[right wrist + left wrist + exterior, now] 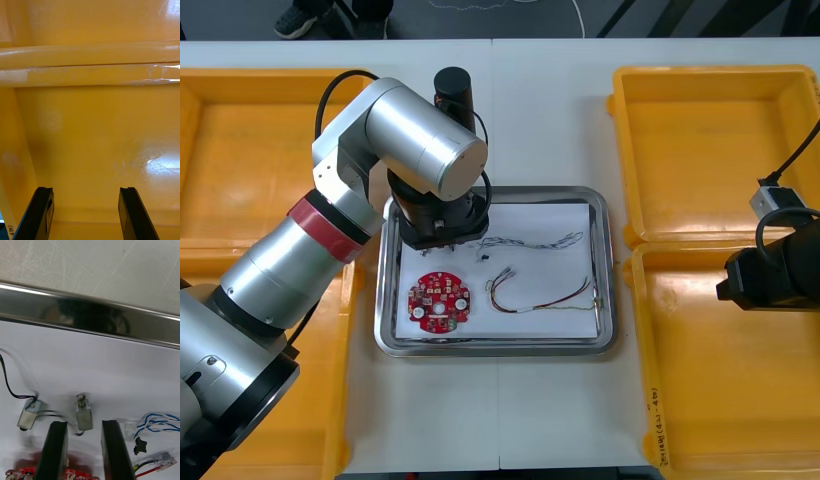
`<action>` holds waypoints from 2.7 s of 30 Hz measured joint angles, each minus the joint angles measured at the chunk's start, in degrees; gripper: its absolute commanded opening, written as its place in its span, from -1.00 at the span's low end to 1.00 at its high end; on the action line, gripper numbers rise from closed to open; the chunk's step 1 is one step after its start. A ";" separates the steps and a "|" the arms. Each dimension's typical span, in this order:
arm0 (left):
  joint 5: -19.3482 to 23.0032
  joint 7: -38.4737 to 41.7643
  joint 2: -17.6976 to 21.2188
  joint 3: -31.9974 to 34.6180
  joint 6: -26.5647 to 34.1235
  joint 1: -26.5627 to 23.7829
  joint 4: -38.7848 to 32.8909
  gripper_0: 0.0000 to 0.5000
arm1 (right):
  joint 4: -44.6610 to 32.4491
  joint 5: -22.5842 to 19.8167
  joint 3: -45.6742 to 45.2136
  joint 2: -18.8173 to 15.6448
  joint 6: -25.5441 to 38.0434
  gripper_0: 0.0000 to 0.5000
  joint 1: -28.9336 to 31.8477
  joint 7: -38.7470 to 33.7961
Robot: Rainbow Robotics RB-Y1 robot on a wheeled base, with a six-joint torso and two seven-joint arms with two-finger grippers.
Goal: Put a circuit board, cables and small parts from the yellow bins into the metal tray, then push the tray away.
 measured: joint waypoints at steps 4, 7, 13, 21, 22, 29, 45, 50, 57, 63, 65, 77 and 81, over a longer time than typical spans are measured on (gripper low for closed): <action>-0.52 0.00 0.00 0.00 -0.21 0.00 0.00 1.00 | 0.00 0.00 0.00 0.00 0.00 1.00 0.00 0.00; -1.23 0.00 0.00 0.00 -0.17 0.00 -0.07 1.00 | 0.00 0.00 0.00 0.00 0.00 1.00 0.00 0.00; -3.29 0.00 0.02 0.38 4.65 0.01 -4.50 1.00 | 0.00 0.00 0.00 0.00 0.00 1.00 0.00 0.00; -3.55 0.00 1.32 5.04 11.27 0.11 -18.44 1.00 | -0.04 0.00 -0.01 0.00 0.00 1.00 0.01 0.00; -3.55 0.00 1.49 5.91 11.29 0.11 -19.29 1.00 | -0.04 0.00 -0.01 0.00 0.00 1.00 0.01 0.00; -1.03 0.00 5.20 11.45 11.37 0.12 -23.81 1.00 | -0.05 0.00 -0.02 0.00 0.00 1.00 0.02 0.00; 14.40 -0.22 24.15 18.11 11.43 0.17 -24.11 1.00 | -0.06 0.00 -0.10 0.02 0.00 1.00 0.05 0.00; 16.23 -0.87 27.45 19.32 11.43 1.52 -24.11 1.00 | -0.06 0.00 -0.11 0.02 0.00 1.00 0.05 0.00; 16.38 -15.97 27.50 29.13 11.45 10.33 -27.12 1.00 | -0.07 0.00 -0.13 0.02 0.01 1.00 0.06 0.00; 16.38 -25.08 27.53 34.97 11.46 18.07 -31.19 1.00 | -0.07 0.00 -0.14 0.02 0.01 1.00 0.07 0.00; 16.38 -25.07 27.54 36.45 11.47 20.34 -32.35 1.00 | -0.05 0.00 -0.14 0.02 0.01 1.00 0.08 0.00; 17.47 -29.06 27.55 48.47 11.49 34.62 -39.69 1.00 | 0.28 -0.94 -0.14 -1.19 0.02 1.00 0.23 0.00; 19.31 -35.72 27.55 50.27 11.49 38.14 -40.81 1.00 | 0.30 -1.46 -0.14 -1.27 0.02 1.00 0.20 0.04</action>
